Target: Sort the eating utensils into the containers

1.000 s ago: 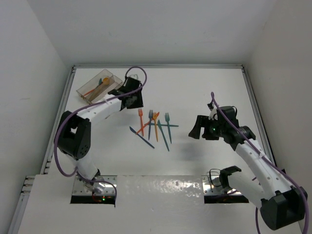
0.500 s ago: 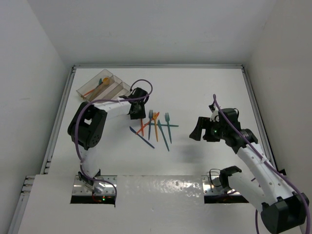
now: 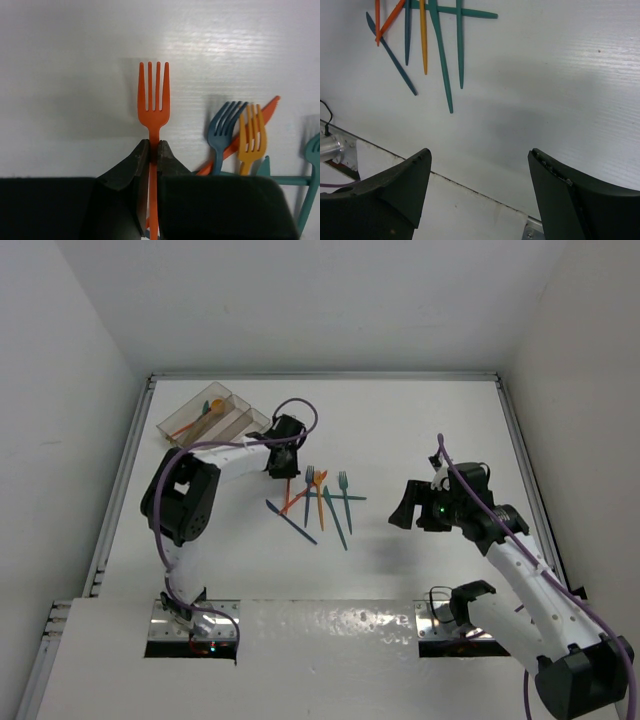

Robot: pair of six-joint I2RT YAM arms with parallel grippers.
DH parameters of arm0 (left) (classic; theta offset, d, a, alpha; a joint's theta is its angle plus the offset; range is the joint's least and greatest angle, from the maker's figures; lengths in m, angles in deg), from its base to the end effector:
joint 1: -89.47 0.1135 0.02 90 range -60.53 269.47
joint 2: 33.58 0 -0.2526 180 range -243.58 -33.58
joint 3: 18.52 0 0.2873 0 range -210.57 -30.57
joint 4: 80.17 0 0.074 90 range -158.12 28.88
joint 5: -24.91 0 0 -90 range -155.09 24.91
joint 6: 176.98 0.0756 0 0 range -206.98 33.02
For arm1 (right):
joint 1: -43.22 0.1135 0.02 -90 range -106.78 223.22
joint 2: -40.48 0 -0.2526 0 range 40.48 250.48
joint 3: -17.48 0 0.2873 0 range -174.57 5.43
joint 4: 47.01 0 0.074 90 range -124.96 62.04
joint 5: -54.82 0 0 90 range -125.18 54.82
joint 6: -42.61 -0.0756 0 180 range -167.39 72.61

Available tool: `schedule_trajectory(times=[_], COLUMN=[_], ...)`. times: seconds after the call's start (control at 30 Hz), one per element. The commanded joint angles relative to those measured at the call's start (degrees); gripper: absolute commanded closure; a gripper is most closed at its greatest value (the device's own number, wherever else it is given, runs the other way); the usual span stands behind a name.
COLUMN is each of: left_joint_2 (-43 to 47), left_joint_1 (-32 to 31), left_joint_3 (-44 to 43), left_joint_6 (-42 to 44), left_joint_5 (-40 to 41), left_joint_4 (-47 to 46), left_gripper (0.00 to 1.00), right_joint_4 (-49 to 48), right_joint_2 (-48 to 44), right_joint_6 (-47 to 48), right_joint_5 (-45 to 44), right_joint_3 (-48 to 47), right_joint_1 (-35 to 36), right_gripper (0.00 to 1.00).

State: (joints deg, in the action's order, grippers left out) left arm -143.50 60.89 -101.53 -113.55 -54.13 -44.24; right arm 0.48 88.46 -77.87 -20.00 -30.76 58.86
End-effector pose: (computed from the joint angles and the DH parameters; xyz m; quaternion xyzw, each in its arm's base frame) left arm 0.3844 -0.1930 0.0891 -0.0054 0.9678 -0.0259 0.2502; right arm 0.2239 0.0832 0.1946 0.0714 0.9215 0.2547 0.2844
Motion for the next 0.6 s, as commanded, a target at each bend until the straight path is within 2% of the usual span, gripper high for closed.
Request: schedule_trajectory(times=[0.0, 0.07, 0.1, 0.17, 0.23, 0.27, 0.3, 0.37, 0.47, 0.57], left_joint_2=[6.5, 8.8, 11.3, 13.6, 15.4, 15.4, 15.1, 13.8, 11.2, 7.5], left_joint_1=[-0.4, 0.0, 0.4, 4.0, 11.7, 11.7, 15.4, 18.2, 22.4, 24.7], left_joint_3=[-5.0, -6.5, -7.3, -7.3, -7.8, -8.4, -9.1, -11.0, -12.2, -16.0], left_joint_6=[9.3, 14.5, 21.1, 28.3, 37.6, 37.6, 41.5, 45.8, 57.4, 61.7], left_joint_5=[0.1, 2.3, 3.4, 1.9, -3.8, -5.4, -6.6, -9.5, -9.4, -10.7], left_joint_4=[-2.2, -2.2, -3.1, -5.3, -7.9, -8.0, -7.9, -8.3, -9.5, -8.5], left_gripper=[1.0, 1.0, 1.0, 1.0, 1.0, 1.0, 1.0, 1.0, 1.0, 1.0], right_joint_4=[-1.3, -1.3, -1.3, -1.5, -1.7, -1.8, -1.9, -2.3, -2.7, -2.7], right_joint_2=[-0.2, -0.1, -0.1, 0.0, 0.1, 0.3, 0.4, 0.6, 1.5, 2.1], right_joint_6=[-0.6, -0.5, -0.5, -0.4, -0.2, -0.2, -0.2, -0.2, -0.3, -0.1], right_joint_5=[-0.3, -0.3, -0.3, -0.3, -0.2, -0.2, -0.2, -0.1, 0.1, 0.2], right_joint_3=[-0.2, -0.3, -0.3, -0.3, -0.2, -0.2, -0.2, -0.3, -0.6, -1.2], right_joint_1=[0.3, 0.2, 0.2, 0.2, 0.2, 0.2, 0.2, 0.2, 0.2, 0.3], right_gripper=[0.22, 0.22, 0.22, 0.22, 0.22, 0.22, 0.22, 0.22, 0.22, 0.22])
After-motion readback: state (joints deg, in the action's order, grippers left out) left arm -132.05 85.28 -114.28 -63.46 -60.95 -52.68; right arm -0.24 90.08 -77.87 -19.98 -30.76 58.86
